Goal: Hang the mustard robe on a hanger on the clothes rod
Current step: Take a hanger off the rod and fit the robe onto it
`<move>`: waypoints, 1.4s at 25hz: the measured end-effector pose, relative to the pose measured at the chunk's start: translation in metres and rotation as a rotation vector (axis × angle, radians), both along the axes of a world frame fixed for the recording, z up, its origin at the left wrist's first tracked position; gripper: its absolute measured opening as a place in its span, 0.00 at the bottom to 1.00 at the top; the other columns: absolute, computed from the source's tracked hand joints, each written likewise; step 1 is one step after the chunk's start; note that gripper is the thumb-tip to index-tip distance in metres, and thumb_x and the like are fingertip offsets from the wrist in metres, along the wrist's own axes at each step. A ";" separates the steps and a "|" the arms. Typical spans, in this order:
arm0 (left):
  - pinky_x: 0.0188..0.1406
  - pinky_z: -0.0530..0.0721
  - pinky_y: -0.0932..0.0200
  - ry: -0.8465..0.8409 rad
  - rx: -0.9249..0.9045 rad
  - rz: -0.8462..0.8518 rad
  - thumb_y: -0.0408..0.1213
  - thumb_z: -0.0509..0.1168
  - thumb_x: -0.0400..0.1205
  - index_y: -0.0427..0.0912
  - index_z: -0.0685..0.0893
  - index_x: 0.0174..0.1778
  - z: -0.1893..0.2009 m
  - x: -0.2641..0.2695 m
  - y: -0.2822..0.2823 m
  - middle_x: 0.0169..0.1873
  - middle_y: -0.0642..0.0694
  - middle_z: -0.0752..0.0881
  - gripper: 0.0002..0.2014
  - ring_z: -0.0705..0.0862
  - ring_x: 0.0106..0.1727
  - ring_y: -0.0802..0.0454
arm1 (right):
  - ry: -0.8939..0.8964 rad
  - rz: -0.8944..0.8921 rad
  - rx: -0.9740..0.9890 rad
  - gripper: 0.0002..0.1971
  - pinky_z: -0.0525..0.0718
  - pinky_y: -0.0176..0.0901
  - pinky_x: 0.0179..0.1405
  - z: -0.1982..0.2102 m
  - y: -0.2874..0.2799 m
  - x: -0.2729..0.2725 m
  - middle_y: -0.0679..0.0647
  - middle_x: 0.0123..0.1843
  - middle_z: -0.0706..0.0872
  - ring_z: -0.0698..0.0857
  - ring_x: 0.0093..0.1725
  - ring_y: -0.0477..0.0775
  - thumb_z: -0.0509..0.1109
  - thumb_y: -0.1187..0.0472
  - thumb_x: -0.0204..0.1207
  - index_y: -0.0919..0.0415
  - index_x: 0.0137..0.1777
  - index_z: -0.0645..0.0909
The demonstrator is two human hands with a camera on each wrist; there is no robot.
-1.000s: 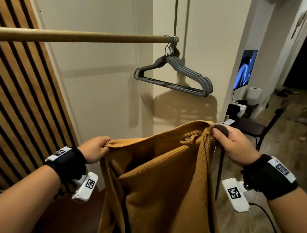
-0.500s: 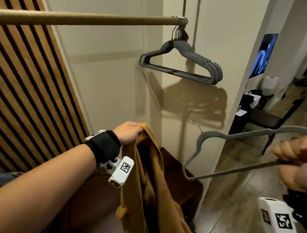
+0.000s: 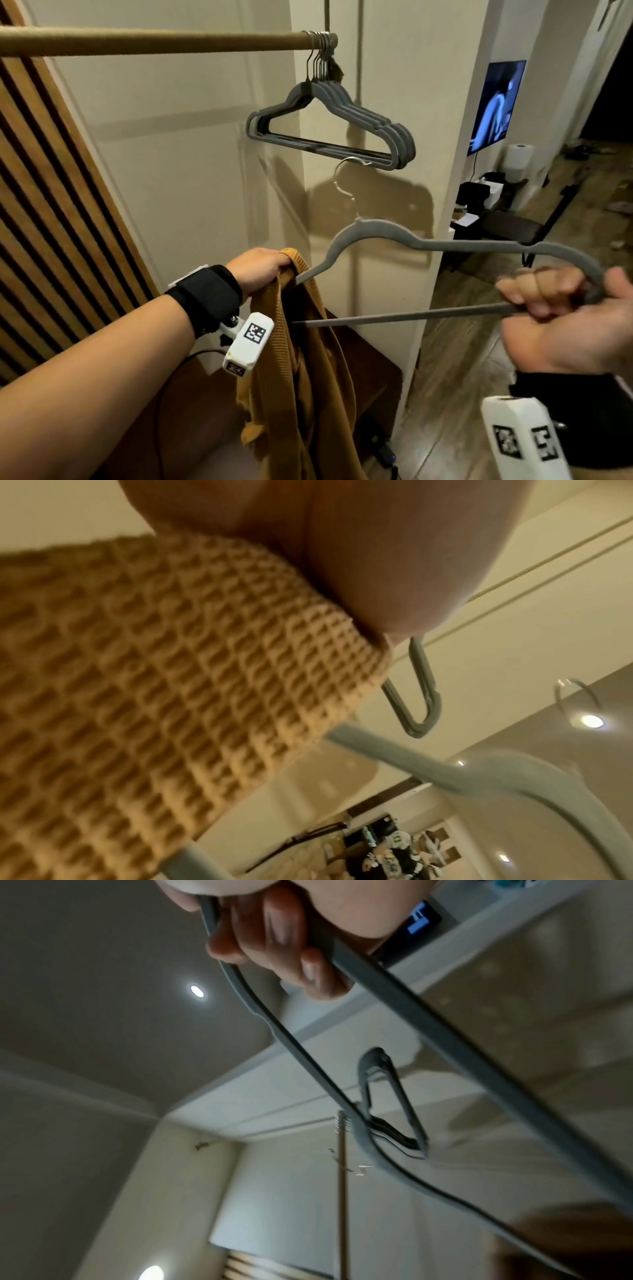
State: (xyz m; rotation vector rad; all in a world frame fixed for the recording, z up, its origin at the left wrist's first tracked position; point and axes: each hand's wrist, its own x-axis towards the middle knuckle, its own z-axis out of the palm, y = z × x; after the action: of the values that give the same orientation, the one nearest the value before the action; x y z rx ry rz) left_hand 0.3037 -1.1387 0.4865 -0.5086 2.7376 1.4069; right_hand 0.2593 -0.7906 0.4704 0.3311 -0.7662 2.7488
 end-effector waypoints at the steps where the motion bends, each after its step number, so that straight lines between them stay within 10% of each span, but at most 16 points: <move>1: 0.62 0.86 0.45 0.029 0.018 0.009 0.33 0.56 0.88 0.37 0.91 0.47 0.002 0.000 0.002 0.52 0.33 0.90 0.16 0.88 0.54 0.36 | -0.008 0.057 0.061 0.20 0.67 0.40 0.27 -0.011 -0.014 0.013 0.48 0.18 0.62 0.60 0.21 0.51 0.55 0.45 0.72 0.54 0.23 0.68; 6: 0.43 0.88 0.50 0.178 0.438 0.339 0.37 0.65 0.85 0.38 0.89 0.35 0.020 -0.001 -0.007 0.28 0.39 0.91 0.14 0.88 0.37 0.40 | -0.098 0.264 0.333 0.21 0.80 0.49 0.49 -0.090 -0.030 0.032 0.54 0.32 0.83 0.84 0.38 0.54 0.55 0.49 0.78 0.54 0.27 0.79; 11: 0.37 0.93 0.54 0.261 0.558 0.346 0.38 0.67 0.84 0.35 0.92 0.43 0.033 0.000 -0.015 0.27 0.43 0.93 0.12 0.91 0.29 0.47 | -0.206 0.663 0.734 0.20 0.86 0.53 0.43 -0.109 -0.036 0.025 0.67 0.52 0.87 0.86 0.52 0.68 0.56 0.55 0.79 0.60 0.28 0.78; 15: 0.45 0.92 0.53 0.243 0.484 0.234 0.36 0.63 0.86 0.37 0.90 0.37 0.028 0.000 -0.003 0.34 0.40 0.92 0.15 0.90 0.37 0.45 | -0.187 0.666 0.863 0.31 0.87 0.51 0.37 -0.100 -0.060 0.026 0.66 0.45 0.87 0.87 0.39 0.68 0.65 0.29 0.69 0.57 0.21 0.73; 21: 0.58 0.81 0.50 0.196 0.063 0.049 0.40 0.58 0.89 0.48 0.90 0.44 0.021 0.020 -0.020 0.43 0.42 0.89 0.15 0.84 0.50 0.44 | -0.060 0.485 0.843 0.39 0.88 0.51 0.38 -0.091 -0.050 0.026 0.67 0.37 0.89 0.90 0.41 0.67 0.73 0.23 0.57 0.66 0.36 0.90; 27: 0.57 0.78 0.47 0.235 -0.646 -0.299 0.80 0.50 0.71 0.65 0.85 0.51 0.016 0.024 -0.045 0.47 0.53 0.82 0.30 0.80 0.54 0.50 | 0.031 0.469 0.822 0.33 0.86 0.49 0.36 -0.080 -0.047 0.030 0.60 0.33 0.88 0.90 0.38 0.66 0.71 0.23 0.58 0.56 0.23 0.86; 31: 0.47 0.79 0.60 0.195 -0.409 -0.266 0.90 0.51 0.57 0.73 0.86 0.38 -0.014 0.025 -0.038 0.34 0.69 0.89 0.33 0.86 0.40 0.71 | 0.003 0.505 0.880 0.34 0.85 0.50 0.36 -0.084 -0.050 0.027 0.61 0.35 0.88 0.89 0.38 0.67 0.73 0.22 0.55 0.58 0.22 0.86; 35: 0.38 0.77 0.70 0.378 -0.418 -0.167 0.87 0.55 0.59 0.77 0.85 0.36 -0.009 0.023 -0.037 0.30 0.76 0.87 0.26 0.84 0.34 0.75 | -0.023 0.596 0.740 0.34 0.90 0.55 0.38 -0.103 -0.044 0.011 0.63 0.58 0.90 0.90 0.43 0.74 0.71 0.26 0.64 0.62 0.40 0.85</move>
State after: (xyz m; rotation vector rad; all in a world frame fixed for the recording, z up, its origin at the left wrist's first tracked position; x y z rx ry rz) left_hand 0.3264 -1.1755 0.4775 -0.0082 3.3001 0.9760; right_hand 0.2706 -0.8348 0.3674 0.7742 -1.9539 2.8450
